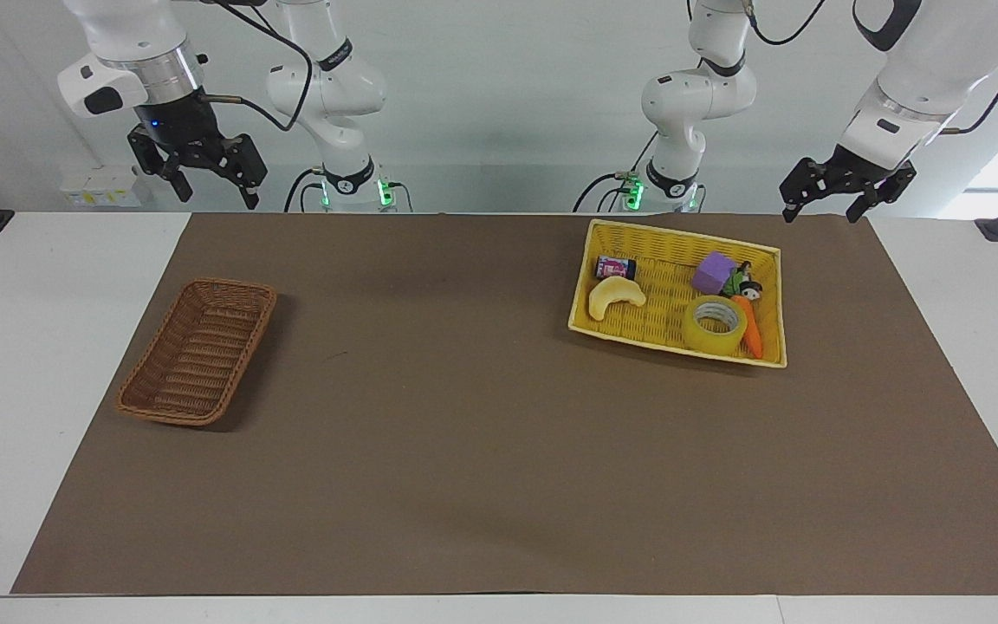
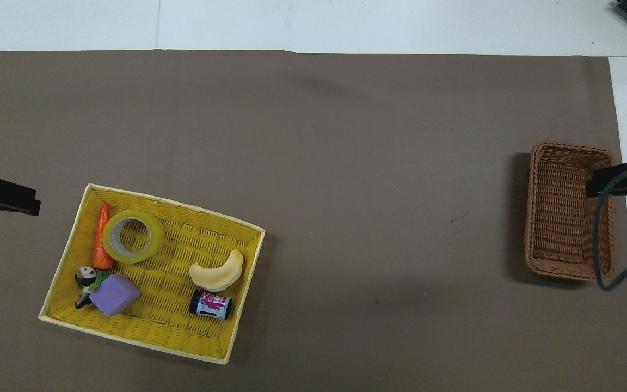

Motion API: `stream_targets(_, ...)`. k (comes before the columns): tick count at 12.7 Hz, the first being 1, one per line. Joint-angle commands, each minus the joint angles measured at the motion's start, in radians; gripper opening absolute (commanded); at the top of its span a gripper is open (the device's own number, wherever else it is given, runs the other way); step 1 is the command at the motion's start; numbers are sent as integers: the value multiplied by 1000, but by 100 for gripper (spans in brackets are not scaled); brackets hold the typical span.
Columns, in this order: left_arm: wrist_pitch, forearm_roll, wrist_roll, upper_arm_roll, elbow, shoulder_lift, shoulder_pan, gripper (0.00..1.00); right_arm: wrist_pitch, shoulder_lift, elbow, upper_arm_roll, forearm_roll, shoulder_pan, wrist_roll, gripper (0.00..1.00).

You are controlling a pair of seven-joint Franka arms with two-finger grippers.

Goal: Move tape to another basket

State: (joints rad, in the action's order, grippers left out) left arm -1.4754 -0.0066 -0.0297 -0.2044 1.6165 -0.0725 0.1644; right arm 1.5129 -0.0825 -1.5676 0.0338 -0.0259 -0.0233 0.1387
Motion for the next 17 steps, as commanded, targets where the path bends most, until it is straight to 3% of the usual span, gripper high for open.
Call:
stream_targets(1, -28, -9, -1, -6, 57, -35, 14, 100, -16, 3, 12, -6, 12, 11, -18, 100)
stream_targets(11, -55, -12, -1, -4, 80, -35, 18, 100, -16, 4, 12, -6, 12, 11, -18, 100)
stream_targets(17, -192, -13, -7, -6, 210, -35, 17, 100, -16, 4, 12, -6, 12, 11, -18, 100)
